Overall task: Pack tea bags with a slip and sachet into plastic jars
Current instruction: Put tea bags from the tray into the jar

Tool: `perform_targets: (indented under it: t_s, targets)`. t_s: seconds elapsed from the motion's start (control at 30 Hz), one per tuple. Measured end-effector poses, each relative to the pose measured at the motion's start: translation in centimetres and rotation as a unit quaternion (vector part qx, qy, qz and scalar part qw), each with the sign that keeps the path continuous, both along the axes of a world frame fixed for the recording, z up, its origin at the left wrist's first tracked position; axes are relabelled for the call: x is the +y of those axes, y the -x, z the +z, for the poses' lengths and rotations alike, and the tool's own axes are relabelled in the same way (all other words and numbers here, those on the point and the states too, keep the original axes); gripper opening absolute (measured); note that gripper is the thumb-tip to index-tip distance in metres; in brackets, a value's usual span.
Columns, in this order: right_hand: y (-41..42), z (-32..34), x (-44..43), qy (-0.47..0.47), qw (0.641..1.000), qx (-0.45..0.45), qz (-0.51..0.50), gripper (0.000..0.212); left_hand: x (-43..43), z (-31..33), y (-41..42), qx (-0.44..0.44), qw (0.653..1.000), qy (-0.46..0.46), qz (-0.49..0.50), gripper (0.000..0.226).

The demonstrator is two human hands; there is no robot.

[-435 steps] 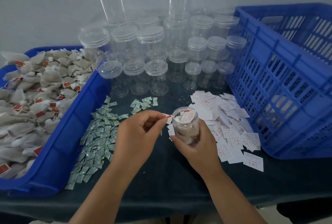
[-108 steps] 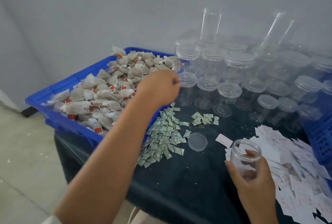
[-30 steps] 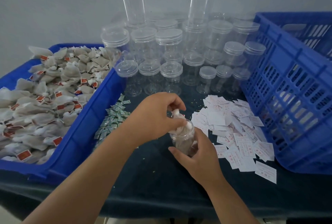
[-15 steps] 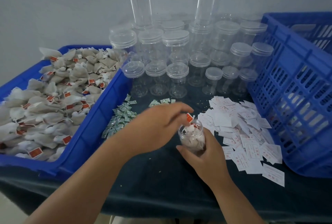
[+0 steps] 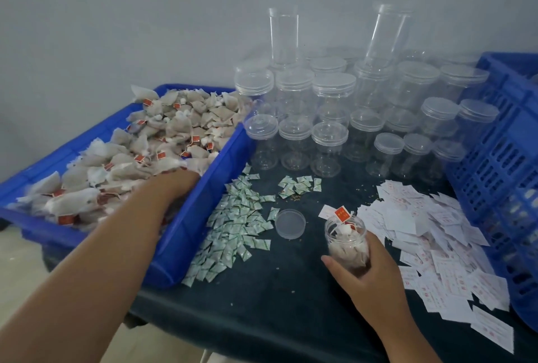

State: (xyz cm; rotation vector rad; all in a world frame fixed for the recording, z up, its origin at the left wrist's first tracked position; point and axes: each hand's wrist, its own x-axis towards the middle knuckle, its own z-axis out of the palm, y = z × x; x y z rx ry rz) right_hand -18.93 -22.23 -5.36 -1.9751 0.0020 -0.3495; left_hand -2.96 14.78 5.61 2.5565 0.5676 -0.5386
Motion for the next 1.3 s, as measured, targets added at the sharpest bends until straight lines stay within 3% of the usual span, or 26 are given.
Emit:
perform_targets:
  t_s: [0.17,0.23,0.33,0.47,0.53,0.6,0.73,0.83,0.93,1.03,1.17,1.2,1.3]
  targets:
    - [-0.1,0.2,0.3,-0.002,1.0,-0.007,0.005,0.044,-0.5,-0.2,-1.3,-0.057,0.996,-0.021,-0.068,0.022]
    - [-0.2,0.1,0.2,0.0,1.0,-0.005,0.004,0.044,-0.1,-0.9,-1.5,-0.036,0.993,-0.074,-0.088,0.022]
    - [-0.1,0.0,0.2,0.003,1.0,-0.005,0.002,0.045,0.4,-0.6,-1.9,-0.071,0.974,-0.164,-0.139,0.026]
    - [-0.2,0.0,0.2,0.01,1.0,-0.006,0.006,0.045,0.8,-0.2,-2.0,-0.009,0.963,-0.22,-0.153,0.024]
    - [-0.3,0.0,0.2,0.015,1.0,-0.006,0.004,0.045,1.1,-0.2,-2.3,-0.058,0.968,-0.198,-0.144,0.017]
    - [-0.2,0.0,0.1,0.009,1.0,-0.003,0.002,0.044,1.9,-0.2,-2.9,-0.155,0.979,-0.108,-0.081,0.023]
    - [-0.2,0.0,0.2,-0.002,1.0,0.0,-0.003,0.042,2.5,0.4,-3.1,-0.281,0.958,0.042,0.033,0.02]
    - [-0.2,0.0,0.2,0.008,1.0,0.002,-0.004,0.038,2.2,0.9,-2.4,-0.315,0.937,0.148,0.037,0.046]
    - [-0.3,-0.1,0.2,0.008,1.0,0.004,-0.007,0.039,2.1,2.2,-2.4,-0.37,0.924,0.099,0.015,0.031]
    - [-0.3,-0.1,0.1,0.005,1.0,0.004,-0.004,0.04,1.5,3.3,-2.8,-0.369,0.921,0.12,0.045,0.056]
    - [-0.3,0.0,0.1,0.006,1.0,0.005,0.001,0.043,0.8,4.7,-2.2,-0.29,0.949,0.115,0.048,0.11]
    - [-0.3,0.1,0.1,0.006,1.0,0.005,0.004,0.043,0.4,5.2,-2.0,-0.277,0.955,0.1,0.042,0.113]
    - [-0.2,0.4,0.3,0.012,1.0,0.005,0.007,0.046,-1.5,7.1,-1.0,-0.285,0.955,0.076,0.026,0.078]
